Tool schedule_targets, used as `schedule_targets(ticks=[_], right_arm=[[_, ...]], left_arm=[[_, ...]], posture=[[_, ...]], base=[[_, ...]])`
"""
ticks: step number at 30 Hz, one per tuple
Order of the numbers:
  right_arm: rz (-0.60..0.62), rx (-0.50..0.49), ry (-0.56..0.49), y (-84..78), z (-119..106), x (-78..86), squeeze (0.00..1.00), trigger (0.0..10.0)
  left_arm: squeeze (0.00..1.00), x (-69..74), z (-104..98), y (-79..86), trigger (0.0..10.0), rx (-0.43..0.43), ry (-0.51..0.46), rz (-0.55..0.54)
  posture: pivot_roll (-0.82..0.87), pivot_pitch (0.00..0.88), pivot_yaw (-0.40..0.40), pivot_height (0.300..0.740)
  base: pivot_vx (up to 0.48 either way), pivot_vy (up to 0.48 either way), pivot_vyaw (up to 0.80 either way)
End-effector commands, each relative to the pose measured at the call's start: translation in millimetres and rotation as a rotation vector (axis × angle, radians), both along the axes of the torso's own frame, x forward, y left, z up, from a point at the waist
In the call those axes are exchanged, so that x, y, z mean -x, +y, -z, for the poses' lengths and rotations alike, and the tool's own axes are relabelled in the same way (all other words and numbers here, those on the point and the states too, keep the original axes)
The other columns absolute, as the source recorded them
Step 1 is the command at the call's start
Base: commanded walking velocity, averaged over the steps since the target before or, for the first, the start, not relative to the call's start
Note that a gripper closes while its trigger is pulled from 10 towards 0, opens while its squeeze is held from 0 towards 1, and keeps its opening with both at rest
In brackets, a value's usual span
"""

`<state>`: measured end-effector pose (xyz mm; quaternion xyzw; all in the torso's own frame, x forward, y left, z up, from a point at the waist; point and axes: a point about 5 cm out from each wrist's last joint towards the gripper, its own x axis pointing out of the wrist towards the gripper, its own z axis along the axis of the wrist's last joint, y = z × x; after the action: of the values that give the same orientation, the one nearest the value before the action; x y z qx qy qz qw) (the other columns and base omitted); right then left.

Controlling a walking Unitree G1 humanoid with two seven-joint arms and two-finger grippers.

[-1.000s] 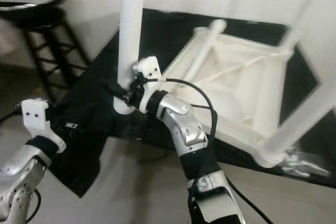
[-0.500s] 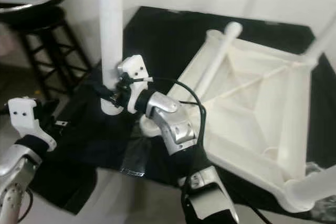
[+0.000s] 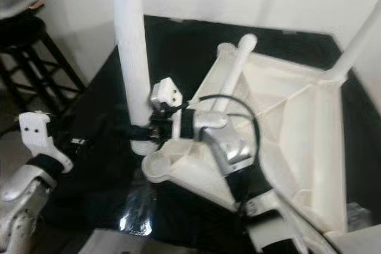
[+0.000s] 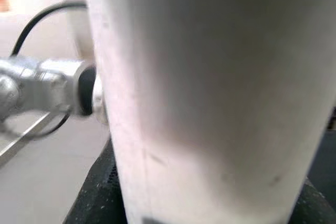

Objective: Building children table

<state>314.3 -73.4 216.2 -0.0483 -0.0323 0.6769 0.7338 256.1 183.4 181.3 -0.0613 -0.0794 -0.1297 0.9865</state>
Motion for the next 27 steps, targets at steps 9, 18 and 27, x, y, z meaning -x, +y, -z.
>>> schedule_targets(ticks=[9, 18, 27], right_arm=[[-0.265, 0.131, 0.089, -25.5, 8, -0.2, 0.0, 10.0], [-0.256, 0.06, 0.108, -31.8, 4, -7.5, 0.0, 10.0], [-0.299, 0.062, 0.114, -39.6, 6, -4.8, 0.0, 10.0]], left_arm=[[0.0, 23.4, -16, -1.0, 10.0, -0.108, -0.027, 0.101], [0.0, 32.8, -28, -4.1, 10.0, -0.129, -0.051, 0.129], [0.0, 39.5, -39, -6.0, 10.0, -0.152, -0.059, 0.146]], posture=[[0.0, 0.205, -0.016, 0.74], [0.04, 0.255, -0.009, 0.74], [0.06, 0.295, 0.007, 0.74]], base=[[0.0, 0.0, 0.0], [0.0, 0.0, 0.0], [0.0, 0.0, 0.0]])
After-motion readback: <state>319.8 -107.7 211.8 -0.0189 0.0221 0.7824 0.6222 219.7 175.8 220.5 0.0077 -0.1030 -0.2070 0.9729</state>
